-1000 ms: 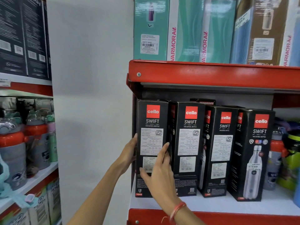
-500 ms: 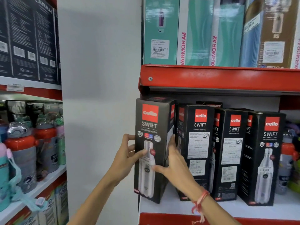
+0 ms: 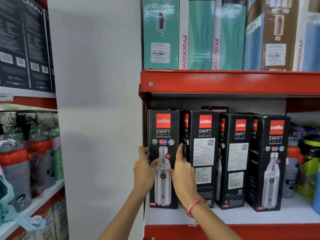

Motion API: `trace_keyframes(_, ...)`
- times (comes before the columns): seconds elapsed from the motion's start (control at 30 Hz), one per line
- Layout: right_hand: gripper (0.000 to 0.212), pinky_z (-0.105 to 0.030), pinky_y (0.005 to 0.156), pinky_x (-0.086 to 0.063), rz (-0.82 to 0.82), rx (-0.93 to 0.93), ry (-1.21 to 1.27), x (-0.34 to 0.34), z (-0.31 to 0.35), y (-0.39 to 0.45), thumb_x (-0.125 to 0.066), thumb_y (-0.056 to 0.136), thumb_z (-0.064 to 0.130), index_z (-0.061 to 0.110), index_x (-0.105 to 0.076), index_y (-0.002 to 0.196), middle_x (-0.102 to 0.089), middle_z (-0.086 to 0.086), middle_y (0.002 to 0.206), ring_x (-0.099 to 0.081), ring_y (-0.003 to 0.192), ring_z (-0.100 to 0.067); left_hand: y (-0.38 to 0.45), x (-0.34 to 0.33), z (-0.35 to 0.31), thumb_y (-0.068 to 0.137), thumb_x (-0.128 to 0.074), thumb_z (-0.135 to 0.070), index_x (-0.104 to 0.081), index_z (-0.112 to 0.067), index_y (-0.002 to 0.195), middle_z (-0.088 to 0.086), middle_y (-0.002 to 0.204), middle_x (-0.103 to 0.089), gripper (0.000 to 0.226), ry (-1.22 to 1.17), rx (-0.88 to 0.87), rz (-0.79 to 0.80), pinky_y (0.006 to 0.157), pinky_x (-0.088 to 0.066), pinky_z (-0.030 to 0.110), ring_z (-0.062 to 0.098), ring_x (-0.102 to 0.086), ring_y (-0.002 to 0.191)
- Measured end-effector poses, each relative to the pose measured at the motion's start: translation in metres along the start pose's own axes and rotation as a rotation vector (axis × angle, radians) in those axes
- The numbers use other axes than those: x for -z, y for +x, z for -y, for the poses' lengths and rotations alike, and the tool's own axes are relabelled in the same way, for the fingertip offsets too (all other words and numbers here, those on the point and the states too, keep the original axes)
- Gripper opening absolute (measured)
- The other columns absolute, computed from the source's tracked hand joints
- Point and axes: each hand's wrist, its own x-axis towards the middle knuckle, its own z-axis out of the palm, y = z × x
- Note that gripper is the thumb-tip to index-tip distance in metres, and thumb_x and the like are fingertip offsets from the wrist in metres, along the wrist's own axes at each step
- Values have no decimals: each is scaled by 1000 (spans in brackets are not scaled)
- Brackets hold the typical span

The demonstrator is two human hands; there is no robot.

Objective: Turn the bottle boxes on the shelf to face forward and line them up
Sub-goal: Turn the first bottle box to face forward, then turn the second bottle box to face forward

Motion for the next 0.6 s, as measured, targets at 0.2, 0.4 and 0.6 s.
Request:
trace_keyframes(0.2, 62, -32, 67, -58, -399, 118, 13, 23, -18, -5, -62, 86, 38, 8, -44, 137, -54, -13, 118, -59, 87, -21, -9, 0, -2, 88, -64, -13, -41, -21, 106, 5, 120, -64, 31, 48, 6, -47, 78, -51, 25, 21, -66, 103)
trace_keyframes(0.4, 106, -49, 87, -48, -291, -215, -14, 31, -37, 3, -66, 73, 57, 5, -12, 149, -33, -30, 141, -44, 111, -41, -20, -7, -11, 84, -69, -17, -51, -15, 113, 3, 120, -51, 34, 228, -144, -247, 80, -46, 27, 17, -56, 103)
trace_keyframes(0.6, 118, -44, 90, -47, -153, -179, 199, 51, -50, -6, -72, 74, 49, 24, 16, 148, -26, -29, 142, -41, 115, -38, -33, -27, -25, 84, -69, -26, -53, -24, 107, -6, 109, -52, 28, 102, -206, -131, 77, -54, 25, 19, -59, 100)
